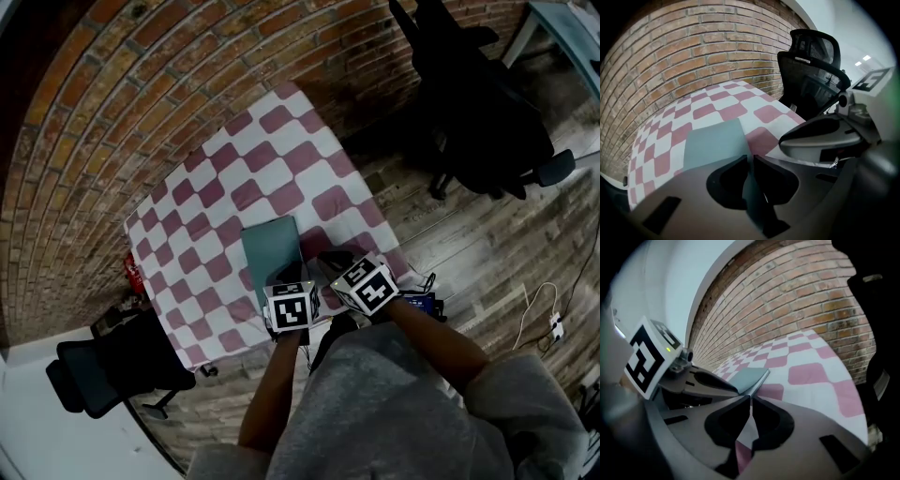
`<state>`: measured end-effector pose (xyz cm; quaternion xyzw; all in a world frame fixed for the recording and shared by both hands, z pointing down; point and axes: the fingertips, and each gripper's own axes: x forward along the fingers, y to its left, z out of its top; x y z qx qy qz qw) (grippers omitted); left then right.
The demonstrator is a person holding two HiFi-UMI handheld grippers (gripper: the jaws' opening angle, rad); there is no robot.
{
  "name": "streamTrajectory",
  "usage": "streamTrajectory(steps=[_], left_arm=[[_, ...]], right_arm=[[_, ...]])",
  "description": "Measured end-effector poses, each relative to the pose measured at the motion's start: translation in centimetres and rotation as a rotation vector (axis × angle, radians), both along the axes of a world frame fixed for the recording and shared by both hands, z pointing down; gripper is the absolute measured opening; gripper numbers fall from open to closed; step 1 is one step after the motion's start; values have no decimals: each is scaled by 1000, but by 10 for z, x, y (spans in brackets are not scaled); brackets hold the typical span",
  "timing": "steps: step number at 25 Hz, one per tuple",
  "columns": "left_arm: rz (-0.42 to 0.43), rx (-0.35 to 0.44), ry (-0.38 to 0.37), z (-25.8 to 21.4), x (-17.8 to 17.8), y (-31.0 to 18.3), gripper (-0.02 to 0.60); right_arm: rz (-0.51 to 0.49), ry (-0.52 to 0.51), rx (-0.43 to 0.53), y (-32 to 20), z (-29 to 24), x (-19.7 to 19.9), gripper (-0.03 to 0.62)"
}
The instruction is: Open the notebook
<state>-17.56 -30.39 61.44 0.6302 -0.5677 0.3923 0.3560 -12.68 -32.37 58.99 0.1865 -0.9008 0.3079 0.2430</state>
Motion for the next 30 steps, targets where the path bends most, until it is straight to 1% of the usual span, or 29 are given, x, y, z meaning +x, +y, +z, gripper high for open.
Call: streamTrajectory(steps=[2, 7, 15, 21, 26, 30], left_arm=[[3, -5, 1, -1, -1, 2, 54], [-1, 5, 5, -10, -3, 4, 52], [-8, 65, 5, -38, -9, 2, 46], [-20, 119, -24, -65, -25, 7, 40], [-32, 164, -82, -89, -46, 12, 32], [-61, 195, -125, -104, -67, 18, 25]], right_arm=[[-31, -11, -38, 6, 8, -12, 29], [-43, -18, -62, 11, 13, -23, 29], [-56, -21, -52, 16, 10, -33, 29], [-33, -20, -57, 15, 9, -31, 29], [-23, -34, -46, 14, 5, -31, 29], [-24, -36, -40, 14, 4, -33, 29]])
